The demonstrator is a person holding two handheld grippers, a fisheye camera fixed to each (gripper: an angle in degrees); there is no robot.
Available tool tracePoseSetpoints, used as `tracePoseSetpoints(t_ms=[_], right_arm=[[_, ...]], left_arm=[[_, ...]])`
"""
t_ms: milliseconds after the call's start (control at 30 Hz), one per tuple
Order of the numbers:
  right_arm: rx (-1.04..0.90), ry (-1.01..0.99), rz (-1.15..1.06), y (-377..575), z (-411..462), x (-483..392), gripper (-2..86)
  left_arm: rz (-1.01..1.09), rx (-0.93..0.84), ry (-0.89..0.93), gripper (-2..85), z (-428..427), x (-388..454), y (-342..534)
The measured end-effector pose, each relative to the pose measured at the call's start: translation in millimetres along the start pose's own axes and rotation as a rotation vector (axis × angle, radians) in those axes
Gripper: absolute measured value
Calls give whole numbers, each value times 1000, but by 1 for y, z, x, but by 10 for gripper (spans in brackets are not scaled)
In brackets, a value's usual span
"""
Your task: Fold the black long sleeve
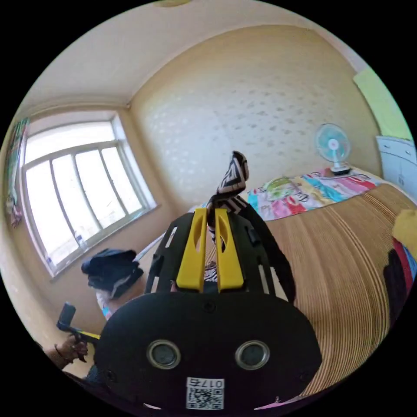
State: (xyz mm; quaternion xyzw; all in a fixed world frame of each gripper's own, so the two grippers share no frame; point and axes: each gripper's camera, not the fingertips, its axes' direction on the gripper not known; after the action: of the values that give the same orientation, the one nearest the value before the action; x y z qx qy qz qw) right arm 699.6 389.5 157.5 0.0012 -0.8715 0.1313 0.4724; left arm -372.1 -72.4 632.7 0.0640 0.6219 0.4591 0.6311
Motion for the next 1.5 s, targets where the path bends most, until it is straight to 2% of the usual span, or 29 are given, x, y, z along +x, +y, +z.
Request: tracePoseSetpoints(t_ms=[33, 100, 200, 333, 500, 667, 767, 833, 933, 1000, 1067, 1167, 1333, 1433, 1500], right_arm=[[-64, -38, -35, 13, 24, -15, 51], [-426, -179, -92, 93, 119, -65, 65], [-720, -206, -186, 206, 168, -108, 62], [-714, -167, -150, 248, 145, -103, 63], [-566, -65, 32, 211, 97, -8, 61], [-491, 123, 185, 178, 81, 82, 71], [-442, 147, 287, 172, 72, 123, 75], [-415, 135, 338, 173, 68, 142, 77], [-412, 137, 389, 179, 71, 165, 85], [-448, 170, 427, 183, 82, 184, 98], [-462, 166, 444, 183, 89, 196, 107], [-447, 209, 478, 178, 95, 214, 111], [-514, 147, 598, 167, 126, 260, 108], [-624, 105, 591, 161, 160, 278, 83], [-674, 150, 529, 154, 181, 280, 44]], left_arm=[[-6, 5, 12, 122, 2, -4, 4], [-24, 10, 31, 124, 5, -12, 9], [-49, 22, 39, 124, 8, -24, 13], [-32, -10, 40, 125, 18, -30, -4], [84, 17, 24, 125, 38, -15, -68], [153, 69, -153, 126, 89, 3, -154], [145, 146, -262, 127, 109, 2, -184], [131, 164, -336, 126, 122, -4, -196], [77, 42, -411, 102, 162, -28, -206], [122, 124, -469, 75, 167, -26, -188], [184, 148, -447, 44, 162, -10, -173], [286, 231, -345, 41, 139, 22, -155], [335, 207, -220, 42, 114, 54, -156], [334, 159, -300, 41, 115, 55, -164], [322, 172, -336, 39, 114, 48, -166]])
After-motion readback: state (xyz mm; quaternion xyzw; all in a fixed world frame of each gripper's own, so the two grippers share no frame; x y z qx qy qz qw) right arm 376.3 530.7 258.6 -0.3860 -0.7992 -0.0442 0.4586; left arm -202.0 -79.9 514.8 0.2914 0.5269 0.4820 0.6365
